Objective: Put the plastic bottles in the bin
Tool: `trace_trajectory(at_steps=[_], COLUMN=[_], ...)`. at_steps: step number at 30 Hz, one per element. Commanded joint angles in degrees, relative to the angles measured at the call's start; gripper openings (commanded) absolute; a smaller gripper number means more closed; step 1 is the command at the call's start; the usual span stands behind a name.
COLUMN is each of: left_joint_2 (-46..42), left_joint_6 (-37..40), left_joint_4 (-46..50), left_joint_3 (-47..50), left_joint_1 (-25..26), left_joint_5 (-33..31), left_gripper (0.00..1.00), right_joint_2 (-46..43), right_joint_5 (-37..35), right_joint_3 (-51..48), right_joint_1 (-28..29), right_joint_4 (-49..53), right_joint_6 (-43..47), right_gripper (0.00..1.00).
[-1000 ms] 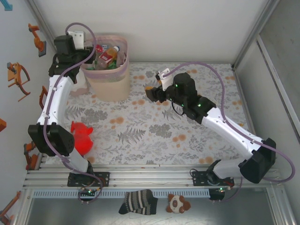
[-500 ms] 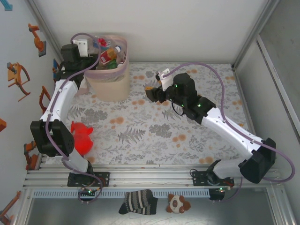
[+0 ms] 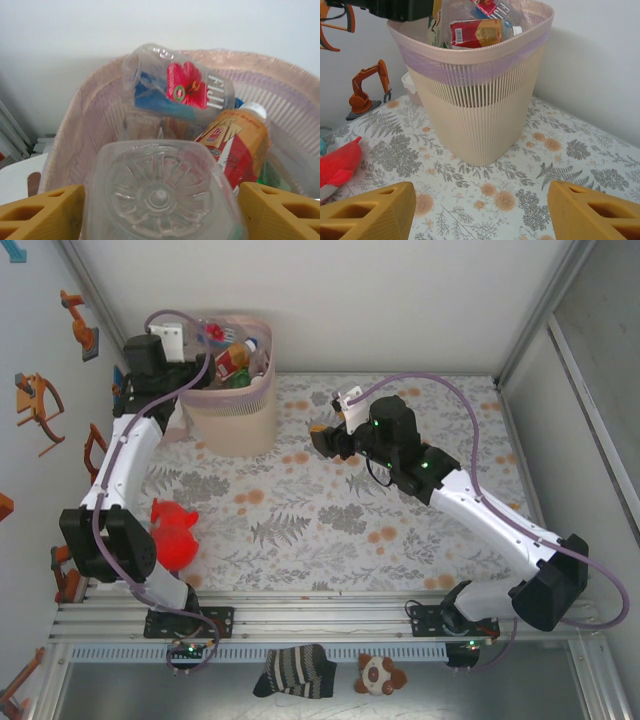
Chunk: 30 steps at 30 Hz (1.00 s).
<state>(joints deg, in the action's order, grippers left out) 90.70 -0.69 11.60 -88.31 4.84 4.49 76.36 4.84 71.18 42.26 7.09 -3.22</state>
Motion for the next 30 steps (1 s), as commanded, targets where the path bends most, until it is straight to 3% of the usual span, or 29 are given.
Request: trace_trajectory(at_steps=[1,6,14,23,30], left_joint_2=[-3.19,-0.4,6.21,3.9,3.86], left_joint_6=[-1.11,-0.71,-1.2,-4.2,-3.89], left_joint_4=[-0.36,1.18,5.95,2.63,3.09], left_joint_3=[-3.24,-8.34,-12.43,-2.22,-8.49], left_joint_1=[-0.27,-0.42,-1.24,-1.39,-1.76], left_joint_5=[2.57,3.76,6.87,7.14,8.37], left_gripper=[0.78,0.65,0.35,0.29,0.32], right_joint_2=[-0.23,-0.24,-0.76,-0.32,0.25], right_joint_5=[-0.98,-0.9,-1.8,-1.6,-1.15], right_joint_3=[0.47,0.48,-0.25,0.08,1.12], right_joint_1=[0.54,0.54,0.54,0.54,0.54], right_joint_4=[0.47,0.46,0.69,0.77,1.28], right_joint_6=[-1.08,-1.09,-0.91,-0.66,-0.47], right_gripper=[0.69,0.69,0.69,0.69,0.69])
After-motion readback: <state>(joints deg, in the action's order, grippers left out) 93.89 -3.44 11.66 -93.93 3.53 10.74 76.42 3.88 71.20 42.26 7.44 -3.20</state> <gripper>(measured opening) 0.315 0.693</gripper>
